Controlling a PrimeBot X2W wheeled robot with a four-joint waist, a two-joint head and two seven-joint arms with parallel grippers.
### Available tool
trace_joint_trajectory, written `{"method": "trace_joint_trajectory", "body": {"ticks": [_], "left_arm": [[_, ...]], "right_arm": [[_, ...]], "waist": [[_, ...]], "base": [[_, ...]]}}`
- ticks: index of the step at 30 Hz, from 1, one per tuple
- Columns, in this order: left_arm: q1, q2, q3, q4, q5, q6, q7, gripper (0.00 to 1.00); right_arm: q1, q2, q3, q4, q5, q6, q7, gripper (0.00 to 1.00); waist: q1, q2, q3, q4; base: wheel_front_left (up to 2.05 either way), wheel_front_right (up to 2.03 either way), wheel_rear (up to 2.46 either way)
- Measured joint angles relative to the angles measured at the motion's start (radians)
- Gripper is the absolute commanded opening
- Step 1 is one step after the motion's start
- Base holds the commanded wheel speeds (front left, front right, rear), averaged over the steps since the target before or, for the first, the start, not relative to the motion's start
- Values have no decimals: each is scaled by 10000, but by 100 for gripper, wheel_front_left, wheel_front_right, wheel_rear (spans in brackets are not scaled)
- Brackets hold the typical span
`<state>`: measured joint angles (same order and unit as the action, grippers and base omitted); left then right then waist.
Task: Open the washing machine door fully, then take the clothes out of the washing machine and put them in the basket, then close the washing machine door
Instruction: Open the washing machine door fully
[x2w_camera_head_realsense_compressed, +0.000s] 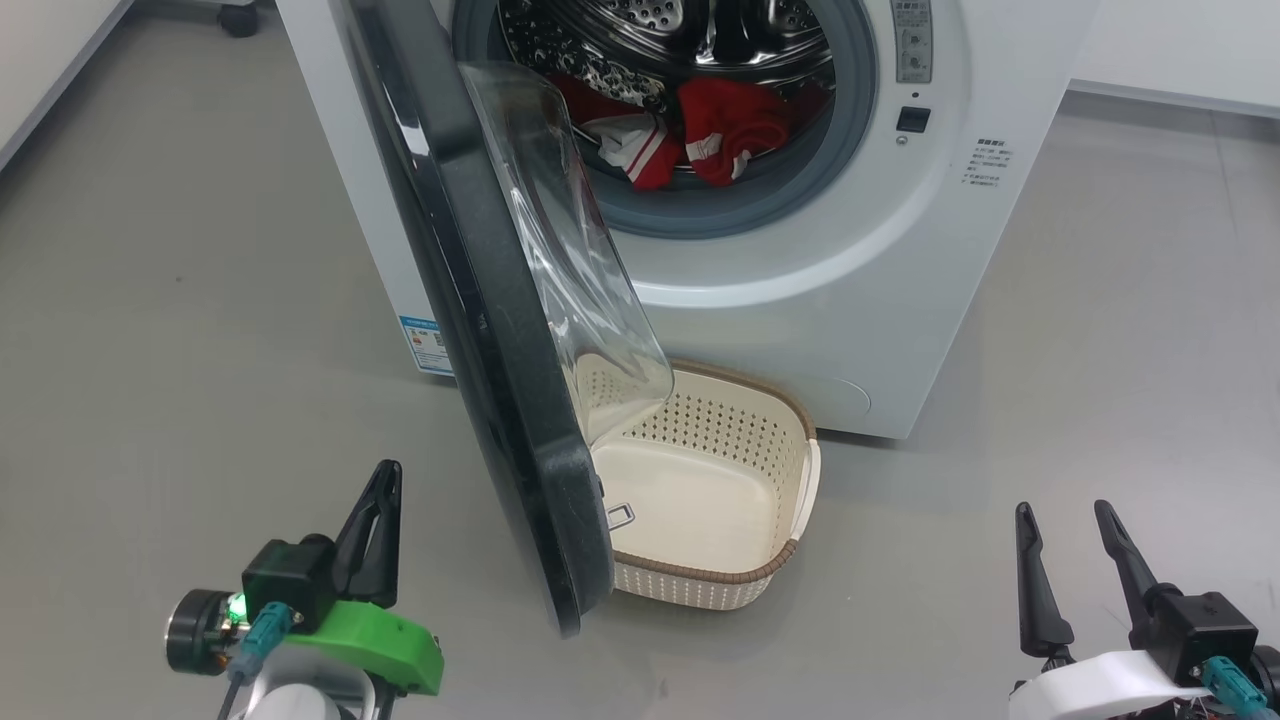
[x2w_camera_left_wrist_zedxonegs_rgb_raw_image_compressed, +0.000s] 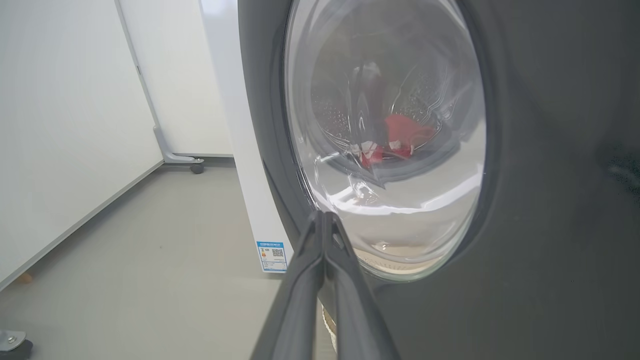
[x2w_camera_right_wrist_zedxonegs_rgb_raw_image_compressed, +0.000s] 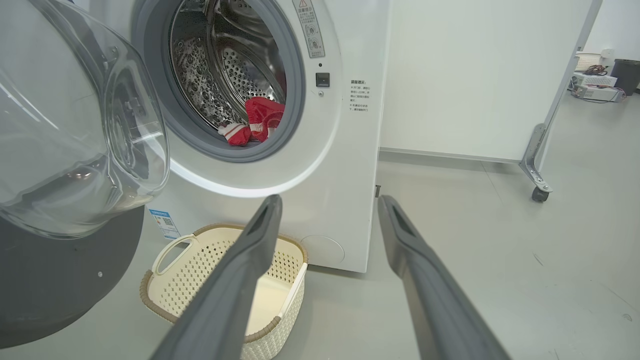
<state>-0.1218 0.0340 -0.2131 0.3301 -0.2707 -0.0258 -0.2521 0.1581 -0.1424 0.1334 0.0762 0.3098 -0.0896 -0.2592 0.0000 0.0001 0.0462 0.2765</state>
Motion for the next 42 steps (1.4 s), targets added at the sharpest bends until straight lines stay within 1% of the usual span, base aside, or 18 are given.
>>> {"method": "trace_joint_trajectory", "body": {"ticks": [7, 10, 15, 22, 26, 27, 30, 34, 36, 42], "left_arm": [[-25, 12, 286, -761, 221, 138, 0, 0], [-81, 33, 529, -1254, 313, 387, 0, 0], [-546, 96, 662, -2422, 598, 474, -4, 0], [-959, 90, 570, -4115, 742, 564, -48, 0], [-1135, 84, 58, -4945, 802, 426, -58, 0], [-1134, 90, -115, -5020, 803, 355, -56, 0], [-1125, 88, -721, -5298, 807, 134, -58, 0], [-1074, 92, -1555, -5772, 800, -278, -29, 0], [-1011, 94, -2033, -5969, 763, -508, 167, 0], [-567, 113, -3446, -6241, 337, -777, 872, 0]], "right_arm": [[133, 63, -19, 13, -61, 38, 0, 100], [147, 90, -21, 19, -69, 92, 0, 100], [147, 142, -65, 21, -123, 92, 0, 100], [150, 211, -117, 31, -134, 96, 0, 100], [151, 247, -148, 46, -134, 115, 0, 100], [152, 255, -146, 54, -134, 178, 0, 100], [156, 324, -107, 69, -138, 201, 0, 100], [180, 416, -59, 90, -192, 268, 0, 100], [207, 445, -52, 111, -205, 268, 0, 100], [282, 481, -52, 107, -209, 270, 0, 100]], "waist": [[0, 0, -62, 5], [0, 0, -85, 17], [0, 0, -141, 45], [0, 0, -234, 101], [0, 0, -285, 126], [0, 0, -298, 131], [0, 0, -326, 139], [0, 0, -336, 146], [0, 0, -329, 156], [0, 0, -256, 196]], "base": [[0, 0, 0], [0, 0, 0], [0, 0, 0], [0, 0, 0], [0, 0, 0], [0, 0, 0], [0, 0, 0], [0, 0, 0], [0, 0, 0], [0, 0, 0]]}}
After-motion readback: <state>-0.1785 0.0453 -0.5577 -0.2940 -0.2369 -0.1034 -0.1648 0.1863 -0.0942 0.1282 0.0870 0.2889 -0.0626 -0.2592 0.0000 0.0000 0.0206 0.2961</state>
